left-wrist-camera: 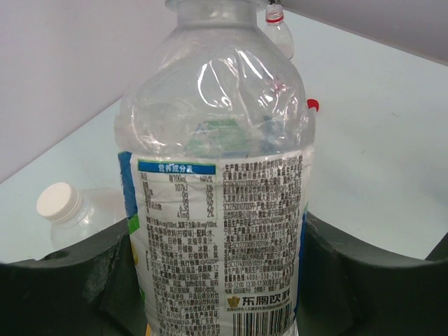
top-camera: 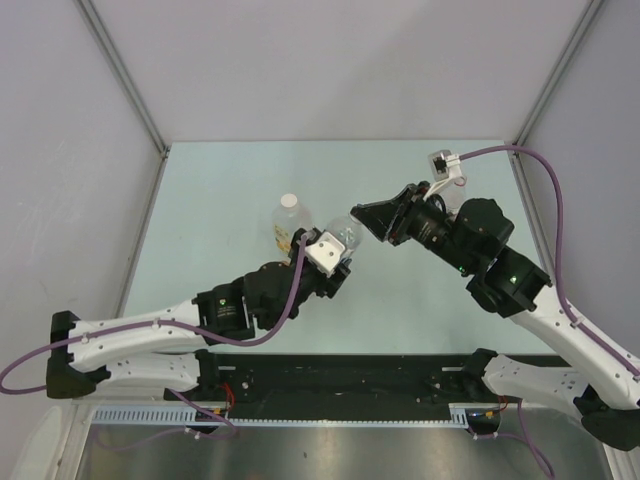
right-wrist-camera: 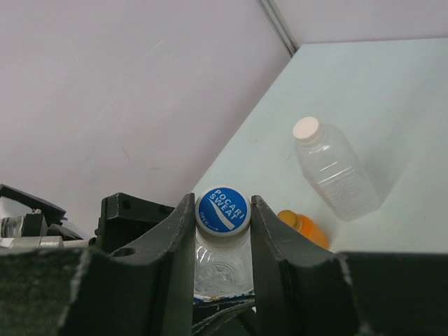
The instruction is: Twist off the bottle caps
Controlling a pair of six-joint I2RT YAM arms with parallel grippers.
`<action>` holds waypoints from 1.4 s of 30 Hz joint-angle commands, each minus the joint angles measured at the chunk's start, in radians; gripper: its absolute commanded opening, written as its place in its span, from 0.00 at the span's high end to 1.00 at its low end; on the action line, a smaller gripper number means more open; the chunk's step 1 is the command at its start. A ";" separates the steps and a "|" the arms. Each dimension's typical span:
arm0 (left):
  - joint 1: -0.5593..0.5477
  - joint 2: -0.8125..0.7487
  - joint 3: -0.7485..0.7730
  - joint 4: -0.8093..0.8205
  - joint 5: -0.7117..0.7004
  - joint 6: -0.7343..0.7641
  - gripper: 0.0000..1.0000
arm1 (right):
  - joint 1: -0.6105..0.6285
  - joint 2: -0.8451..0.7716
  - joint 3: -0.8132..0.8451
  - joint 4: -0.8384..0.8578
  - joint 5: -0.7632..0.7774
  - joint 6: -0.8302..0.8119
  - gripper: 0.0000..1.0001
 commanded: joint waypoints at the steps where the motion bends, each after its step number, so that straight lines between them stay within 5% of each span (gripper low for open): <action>1: -0.009 -0.059 0.004 0.032 0.126 0.001 1.00 | 0.006 -0.019 0.022 0.020 -0.139 -0.084 1.00; 4: 0.002 -0.131 -0.007 0.032 0.342 -0.025 1.00 | 0.004 -0.038 0.022 0.018 -0.289 -0.171 1.00; 5: 0.012 -0.152 -0.008 0.030 0.518 -0.039 1.00 | 0.004 -0.046 0.022 0.008 -0.334 -0.218 1.00; 12: 0.227 -0.211 0.039 0.055 1.210 -0.244 1.00 | 0.003 -0.118 0.022 0.012 -0.768 -0.325 1.00; 19: 0.331 -0.097 0.039 0.437 1.706 -0.601 1.00 | 0.003 -0.130 0.022 0.048 -1.003 -0.343 1.00; 31: 0.336 0.093 0.016 1.068 1.843 -1.066 1.00 | -0.010 -0.186 0.022 0.141 -1.244 -0.326 1.00; 42: 0.358 0.099 0.018 0.950 1.874 -0.983 1.00 | -0.055 -0.196 0.022 0.219 -1.314 -0.271 1.00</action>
